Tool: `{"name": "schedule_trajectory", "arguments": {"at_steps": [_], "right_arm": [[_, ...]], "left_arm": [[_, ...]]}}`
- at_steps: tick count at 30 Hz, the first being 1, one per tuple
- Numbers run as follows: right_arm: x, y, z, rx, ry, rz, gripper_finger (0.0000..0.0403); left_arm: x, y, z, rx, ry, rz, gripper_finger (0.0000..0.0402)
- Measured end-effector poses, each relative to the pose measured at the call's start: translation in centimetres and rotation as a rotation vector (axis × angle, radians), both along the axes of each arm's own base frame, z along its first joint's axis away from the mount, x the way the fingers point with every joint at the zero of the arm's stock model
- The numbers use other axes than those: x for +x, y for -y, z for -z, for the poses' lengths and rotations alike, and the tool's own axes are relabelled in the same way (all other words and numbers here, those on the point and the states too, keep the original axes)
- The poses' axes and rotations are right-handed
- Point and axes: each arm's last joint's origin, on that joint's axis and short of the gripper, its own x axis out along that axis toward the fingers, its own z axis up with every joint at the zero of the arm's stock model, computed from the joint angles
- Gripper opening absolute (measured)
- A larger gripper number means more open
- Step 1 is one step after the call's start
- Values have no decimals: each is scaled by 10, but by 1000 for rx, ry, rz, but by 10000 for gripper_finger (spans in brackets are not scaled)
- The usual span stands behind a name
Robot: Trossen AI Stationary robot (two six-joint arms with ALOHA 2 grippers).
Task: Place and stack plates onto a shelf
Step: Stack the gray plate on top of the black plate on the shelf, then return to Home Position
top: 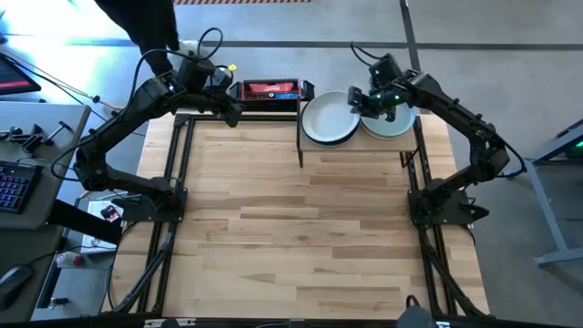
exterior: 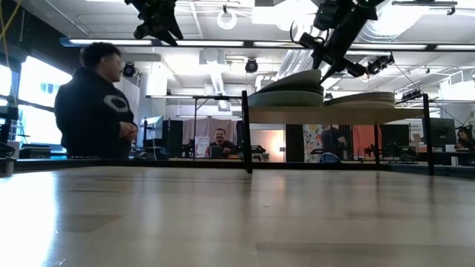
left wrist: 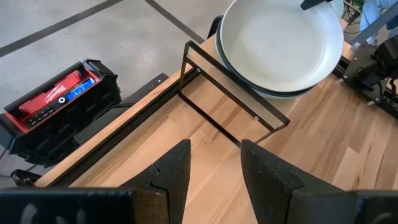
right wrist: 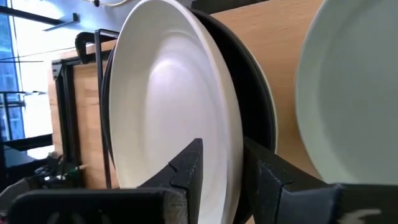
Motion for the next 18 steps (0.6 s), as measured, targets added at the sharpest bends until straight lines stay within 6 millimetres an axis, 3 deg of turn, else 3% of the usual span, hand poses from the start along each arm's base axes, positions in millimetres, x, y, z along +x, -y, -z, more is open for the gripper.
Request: {"name": "schedule_trajectory", "arguments": {"at_steps": [7, 18], "right_arm": [[-7, 4, -2, 10, 10, -15, 87], [-18, 0, -27, -4, -25, -45, 87]], "left_arm": [[0, 0, 0, 3, -3, 3, 131], [0, 0, 0, 2, -3, 3, 131]]}}
